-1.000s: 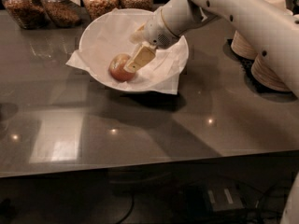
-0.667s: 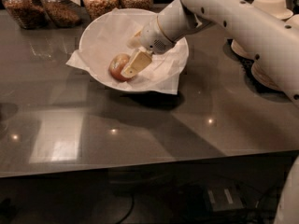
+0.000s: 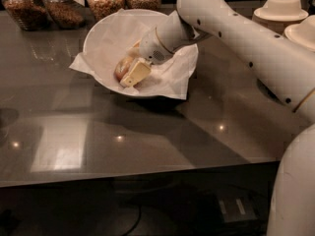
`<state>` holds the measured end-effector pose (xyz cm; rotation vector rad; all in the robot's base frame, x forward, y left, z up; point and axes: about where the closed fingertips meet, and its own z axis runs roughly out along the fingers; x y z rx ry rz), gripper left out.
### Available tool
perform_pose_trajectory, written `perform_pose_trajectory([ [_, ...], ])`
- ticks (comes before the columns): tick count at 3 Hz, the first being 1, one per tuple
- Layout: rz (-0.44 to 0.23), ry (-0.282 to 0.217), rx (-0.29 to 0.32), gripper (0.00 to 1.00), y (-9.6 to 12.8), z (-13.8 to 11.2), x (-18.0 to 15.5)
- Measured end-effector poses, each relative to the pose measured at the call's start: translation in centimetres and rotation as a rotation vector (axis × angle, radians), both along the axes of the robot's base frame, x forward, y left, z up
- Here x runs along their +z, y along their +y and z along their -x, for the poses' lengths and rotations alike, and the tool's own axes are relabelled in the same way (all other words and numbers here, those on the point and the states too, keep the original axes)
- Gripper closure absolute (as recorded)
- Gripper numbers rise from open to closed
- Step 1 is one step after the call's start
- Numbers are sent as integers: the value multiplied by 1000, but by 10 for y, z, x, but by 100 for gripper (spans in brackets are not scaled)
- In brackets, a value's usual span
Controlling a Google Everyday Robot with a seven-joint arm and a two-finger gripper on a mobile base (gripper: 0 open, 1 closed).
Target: Pick apple from white bowl
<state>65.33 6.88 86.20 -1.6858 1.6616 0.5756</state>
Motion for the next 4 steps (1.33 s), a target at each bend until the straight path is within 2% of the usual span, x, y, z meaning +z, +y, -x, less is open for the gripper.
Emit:
perform_pose_trajectory([
  [1, 5, 6, 2, 53, -1, 1, -3],
  [3, 29, 2, 9, 98, -9, 12, 6],
  [4, 41, -9, 14, 100, -14, 17, 18],
])
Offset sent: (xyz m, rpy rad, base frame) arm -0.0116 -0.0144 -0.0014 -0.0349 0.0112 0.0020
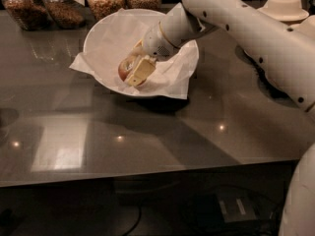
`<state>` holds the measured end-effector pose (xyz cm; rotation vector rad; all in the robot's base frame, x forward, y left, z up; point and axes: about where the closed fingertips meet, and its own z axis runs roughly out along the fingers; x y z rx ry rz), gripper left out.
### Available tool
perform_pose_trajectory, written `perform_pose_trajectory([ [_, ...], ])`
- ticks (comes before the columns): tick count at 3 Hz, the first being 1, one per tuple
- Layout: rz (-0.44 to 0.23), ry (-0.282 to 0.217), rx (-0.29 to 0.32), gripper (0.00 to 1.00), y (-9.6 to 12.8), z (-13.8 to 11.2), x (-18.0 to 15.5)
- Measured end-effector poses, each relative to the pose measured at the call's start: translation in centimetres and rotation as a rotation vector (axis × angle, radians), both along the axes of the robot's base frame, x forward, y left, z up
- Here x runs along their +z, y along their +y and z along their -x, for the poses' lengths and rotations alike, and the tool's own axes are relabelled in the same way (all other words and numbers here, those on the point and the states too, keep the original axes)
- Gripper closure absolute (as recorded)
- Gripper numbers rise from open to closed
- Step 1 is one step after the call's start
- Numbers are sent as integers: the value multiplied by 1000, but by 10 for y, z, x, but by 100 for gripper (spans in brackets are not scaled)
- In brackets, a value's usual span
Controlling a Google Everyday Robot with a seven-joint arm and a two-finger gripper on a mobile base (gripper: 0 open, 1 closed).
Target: Pick apple from white bowl
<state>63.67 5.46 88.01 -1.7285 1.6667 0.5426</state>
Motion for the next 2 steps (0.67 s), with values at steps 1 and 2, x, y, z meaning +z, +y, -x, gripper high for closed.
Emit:
perform_pose_trajectory([
  [1, 41, -29, 13, 100, -17, 12, 33],
  [2, 109, -30, 33, 100, -38, 29, 61],
])
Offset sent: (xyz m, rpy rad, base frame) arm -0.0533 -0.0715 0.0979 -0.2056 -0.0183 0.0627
